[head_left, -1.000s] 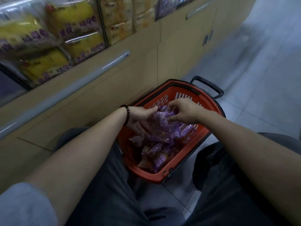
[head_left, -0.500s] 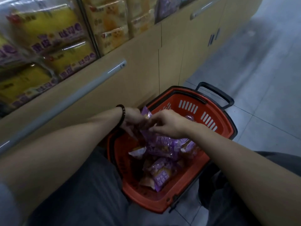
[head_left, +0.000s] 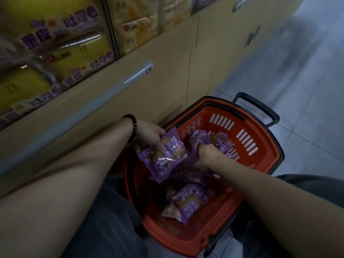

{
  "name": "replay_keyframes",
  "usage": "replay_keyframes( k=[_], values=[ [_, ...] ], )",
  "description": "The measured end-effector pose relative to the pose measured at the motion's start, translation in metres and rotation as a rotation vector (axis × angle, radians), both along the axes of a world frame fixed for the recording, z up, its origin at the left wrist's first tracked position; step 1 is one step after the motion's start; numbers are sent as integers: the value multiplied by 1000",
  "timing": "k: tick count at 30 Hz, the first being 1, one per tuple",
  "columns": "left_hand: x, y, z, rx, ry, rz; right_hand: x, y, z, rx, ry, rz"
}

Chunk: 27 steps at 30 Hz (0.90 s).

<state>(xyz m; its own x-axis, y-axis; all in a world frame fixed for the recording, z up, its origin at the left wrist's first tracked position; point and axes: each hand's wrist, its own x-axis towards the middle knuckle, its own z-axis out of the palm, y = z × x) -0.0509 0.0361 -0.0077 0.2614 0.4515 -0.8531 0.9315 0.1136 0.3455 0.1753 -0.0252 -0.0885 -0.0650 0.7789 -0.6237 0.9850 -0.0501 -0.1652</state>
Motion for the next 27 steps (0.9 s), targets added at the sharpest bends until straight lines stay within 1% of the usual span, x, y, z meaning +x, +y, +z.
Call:
replay_keyframes(
  k=[3, 8, 12, 15, 18, 20, 23, 25, 27],
  values=[
    [-3, 2, 1, 76, -7, 22, 1, -6, -7, 73, 84, -89],
    [-15, -5, 6, 133, -10, 54, 6, -1, 7, -37, 159, -113],
    [-25, -12, 11, 128, -41, 40, 20, 2, 30, 3, 375, -159],
    [-25, -24, 11, 171, -67, 98, 32, -3, 42, 96, 521, -184],
    [-17, -39, 21, 292, -82, 136, 49, -8, 63, 238, 559, -187],
    [-13, -52, 25, 377, -137, 202, 63, -14, 80, 311, 591, -241],
    [-10, -78, 34, 504, -148, 171, 85, -24, 103, 476, 639, -312],
    [-10, -93, 44, 564, -150, 138, 95, -36, 113, 562, 785, -411],
    [-10, -99, 59, 571, -155, 130, 101, -49, 120, 564, 956, -538]
  ],
)
